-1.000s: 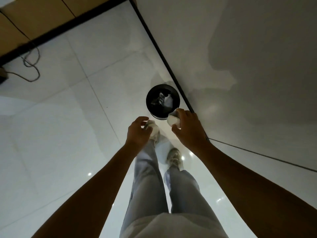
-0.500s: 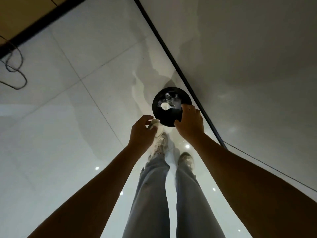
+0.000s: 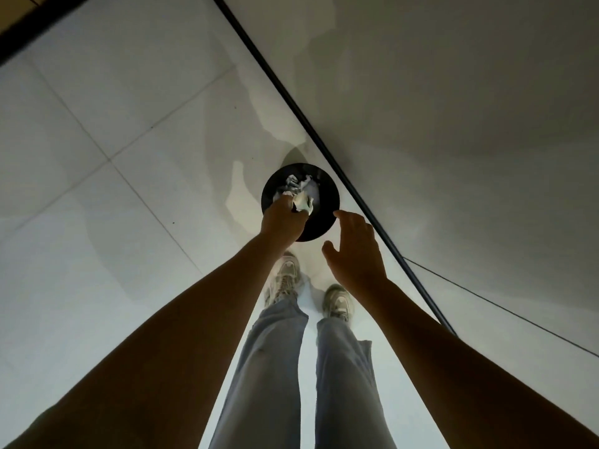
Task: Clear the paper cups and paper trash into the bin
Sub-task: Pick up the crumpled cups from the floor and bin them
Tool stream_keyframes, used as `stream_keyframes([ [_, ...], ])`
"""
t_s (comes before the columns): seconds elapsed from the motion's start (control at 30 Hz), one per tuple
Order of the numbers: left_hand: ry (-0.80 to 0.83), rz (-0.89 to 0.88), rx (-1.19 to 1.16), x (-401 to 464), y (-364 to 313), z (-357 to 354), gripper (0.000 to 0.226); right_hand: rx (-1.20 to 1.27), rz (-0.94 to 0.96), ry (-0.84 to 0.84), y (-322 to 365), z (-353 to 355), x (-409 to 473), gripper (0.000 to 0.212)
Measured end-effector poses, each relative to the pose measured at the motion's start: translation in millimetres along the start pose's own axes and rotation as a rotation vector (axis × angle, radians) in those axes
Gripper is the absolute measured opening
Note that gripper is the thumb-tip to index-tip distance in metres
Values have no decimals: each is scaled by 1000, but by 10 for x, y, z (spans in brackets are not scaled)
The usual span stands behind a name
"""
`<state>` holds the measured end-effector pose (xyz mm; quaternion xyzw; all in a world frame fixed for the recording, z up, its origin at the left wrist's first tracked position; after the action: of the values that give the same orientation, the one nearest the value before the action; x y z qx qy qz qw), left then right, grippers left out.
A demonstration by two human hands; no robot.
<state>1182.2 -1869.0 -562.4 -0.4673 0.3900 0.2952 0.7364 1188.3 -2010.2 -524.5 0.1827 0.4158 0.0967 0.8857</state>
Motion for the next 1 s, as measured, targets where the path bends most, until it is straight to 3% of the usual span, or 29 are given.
stream_keyframes([
  [0.27, 44, -92, 86, -464, 46, 43, 37, 31, -71, -19, 32, 24, -270, 56],
  [0.6, 123, -445, 531, -1728, -637, -258, 39, -18, -144, -113, 72, 481, -1522, 57],
  [0.83, 182, -670, 1010, -2809, -992, -1214, 41, 79, -310, -285, -434, 508, -3012, 58],
  [1.0, 276, -841, 1225, -3748, -784, -2381, 42, 185, -466, -405, -1073, -71, -4396, 56],
])
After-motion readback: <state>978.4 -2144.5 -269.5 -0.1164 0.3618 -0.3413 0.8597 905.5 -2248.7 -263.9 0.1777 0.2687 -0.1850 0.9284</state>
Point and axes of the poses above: each hand's wrist, its own x-axis towards the middle knuckle, its own z-axis out of the back of the hand, y = z × x, the point moved 8 cm from there along x, towards the middle knuckle, and after that the axes turned 11 degrees about y, right-handed, at the moved point
